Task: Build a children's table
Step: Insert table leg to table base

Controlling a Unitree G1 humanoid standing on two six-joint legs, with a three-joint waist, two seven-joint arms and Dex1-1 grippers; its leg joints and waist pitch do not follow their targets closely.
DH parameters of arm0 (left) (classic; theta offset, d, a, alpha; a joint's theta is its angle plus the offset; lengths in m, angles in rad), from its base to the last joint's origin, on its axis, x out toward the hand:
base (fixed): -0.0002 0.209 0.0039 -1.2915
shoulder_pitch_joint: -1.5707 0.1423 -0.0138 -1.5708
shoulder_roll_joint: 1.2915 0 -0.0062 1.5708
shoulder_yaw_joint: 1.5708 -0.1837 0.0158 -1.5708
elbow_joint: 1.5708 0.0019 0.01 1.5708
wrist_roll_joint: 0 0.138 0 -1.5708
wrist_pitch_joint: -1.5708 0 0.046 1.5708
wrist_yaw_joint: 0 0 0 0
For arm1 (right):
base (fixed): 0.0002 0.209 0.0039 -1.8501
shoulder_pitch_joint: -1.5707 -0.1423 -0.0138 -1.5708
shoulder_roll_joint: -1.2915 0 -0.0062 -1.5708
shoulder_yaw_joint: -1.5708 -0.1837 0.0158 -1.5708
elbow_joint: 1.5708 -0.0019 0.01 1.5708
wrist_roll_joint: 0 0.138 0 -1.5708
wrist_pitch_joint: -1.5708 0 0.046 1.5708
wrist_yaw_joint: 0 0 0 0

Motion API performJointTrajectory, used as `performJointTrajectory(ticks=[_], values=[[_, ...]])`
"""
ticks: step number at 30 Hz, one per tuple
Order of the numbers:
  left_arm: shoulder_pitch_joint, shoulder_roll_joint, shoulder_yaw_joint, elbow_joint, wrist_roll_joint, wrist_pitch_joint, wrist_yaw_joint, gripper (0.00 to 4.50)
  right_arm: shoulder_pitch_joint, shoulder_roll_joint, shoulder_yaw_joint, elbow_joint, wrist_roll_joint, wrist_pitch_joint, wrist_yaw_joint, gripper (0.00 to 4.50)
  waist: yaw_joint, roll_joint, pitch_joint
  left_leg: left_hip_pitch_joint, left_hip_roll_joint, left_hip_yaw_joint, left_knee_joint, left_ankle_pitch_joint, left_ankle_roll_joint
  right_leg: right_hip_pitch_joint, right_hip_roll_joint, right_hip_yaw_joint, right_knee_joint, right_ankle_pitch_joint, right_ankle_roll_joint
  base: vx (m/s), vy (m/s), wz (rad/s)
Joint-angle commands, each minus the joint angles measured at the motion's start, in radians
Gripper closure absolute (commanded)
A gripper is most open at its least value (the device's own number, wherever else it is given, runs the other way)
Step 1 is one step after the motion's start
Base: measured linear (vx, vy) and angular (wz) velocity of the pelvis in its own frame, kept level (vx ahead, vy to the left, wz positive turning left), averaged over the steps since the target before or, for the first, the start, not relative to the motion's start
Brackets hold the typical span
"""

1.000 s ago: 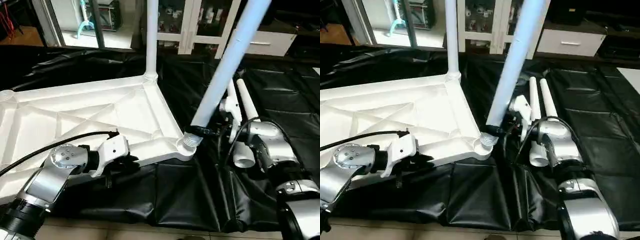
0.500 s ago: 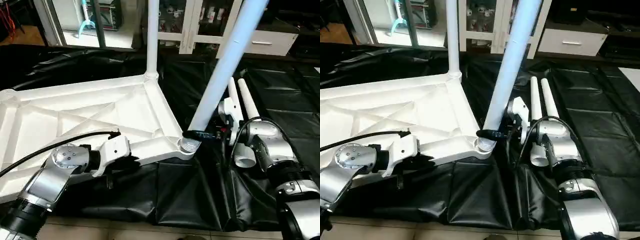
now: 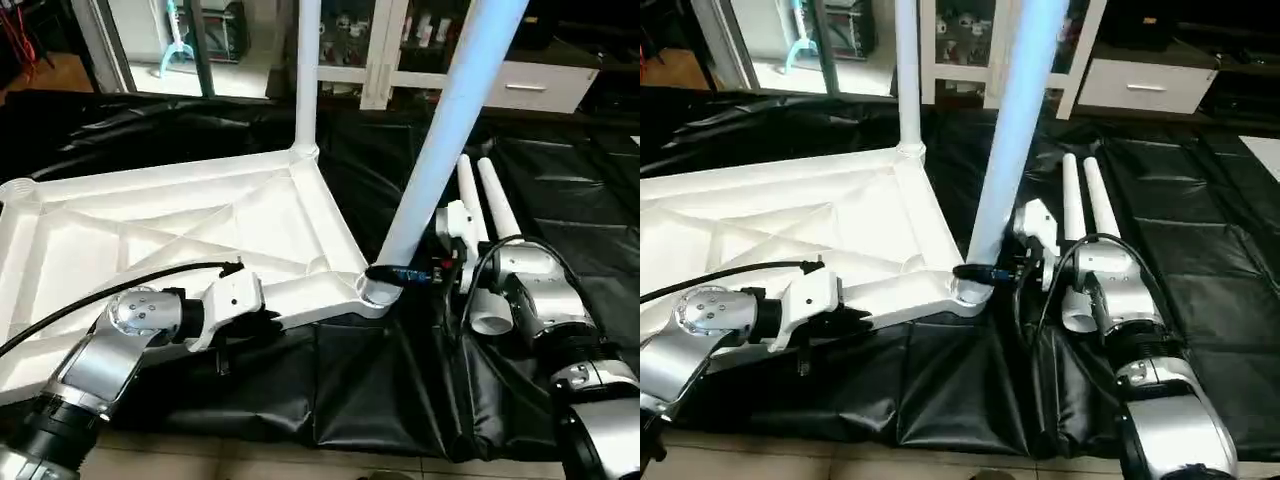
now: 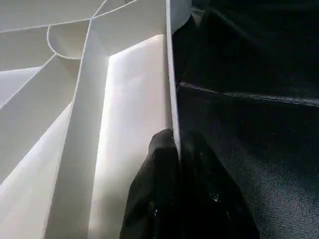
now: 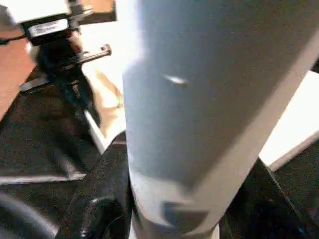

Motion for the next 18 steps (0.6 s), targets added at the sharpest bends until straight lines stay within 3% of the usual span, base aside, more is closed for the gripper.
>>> performJointTrajectory(ticks=[1, 5, 6, 12, 18], values=[[0.005, -0.018, 0.021, 0.007, -0.033, -0.020, 0.010, 4.50, 0.028, 0.009, 0.030, 0.085, -0.047, 0.022, -0.021, 2.63, -0.002, 0.003, -0.041, 0.004, 0.068, -0.033, -0.092, -0.223, 0.052, 0.028, -0.071, 0.048, -0.080, -0.273, -0.266, 0.000, 0.000, 0.00], [0.007, -0.020, 0.025, 0.004, -0.041, -0.021, 0.004, 4.50, 0.023, 0.018, 0.024, 0.103, -0.029, 0.052, 0.010, 2.63, 0.000, 0.005, -0.041, 0.005, 0.069, -0.031, -0.092, -0.216, 0.056, 0.026, -0.070, 0.049, -0.079, -0.259, -0.268, 0.000, 0.000, 0.00], [0.007, -0.021, 0.025, 0.005, -0.041, -0.022, 0.005, 4.50, 0.022, 0.021, 0.020, 0.108, -0.024, 0.059, 0.015, 2.63, -0.001, -0.002, -0.043, 0.004, 0.069, -0.030, -0.091, -0.211, 0.060, 0.028, -0.069, 0.048, -0.078, -0.253, -0.270, 0.000, 0.000, 0.00], [0.012, -0.024, 0.026, 0.002, -0.041, -0.020, 0.007, 4.50, 0.013, 0.055, -0.032, 0.121, 0.027, 0.107, 0.016, 2.63, 0.005, 0.003, -0.044, 0.003, 0.070, -0.028, -0.088, -0.175, 0.074, 0.029, -0.070, 0.047, -0.073, -0.219, -0.283, 0.000, 0.000, 0.00], [0.011, -0.028, 0.025, 0.001, -0.039, -0.018, 0.008, 4.50, 0.026, 0.074, -0.035, 0.101, 0.041, 0.135, 0.040, 2.63, 0.008, 0.003, -0.044, 0.003, 0.071, -0.026, -0.088, -0.165, 0.076, 0.028, -0.071, 0.046, -0.072, -0.222, -0.282, 0.000, 0.000, 0.00]])
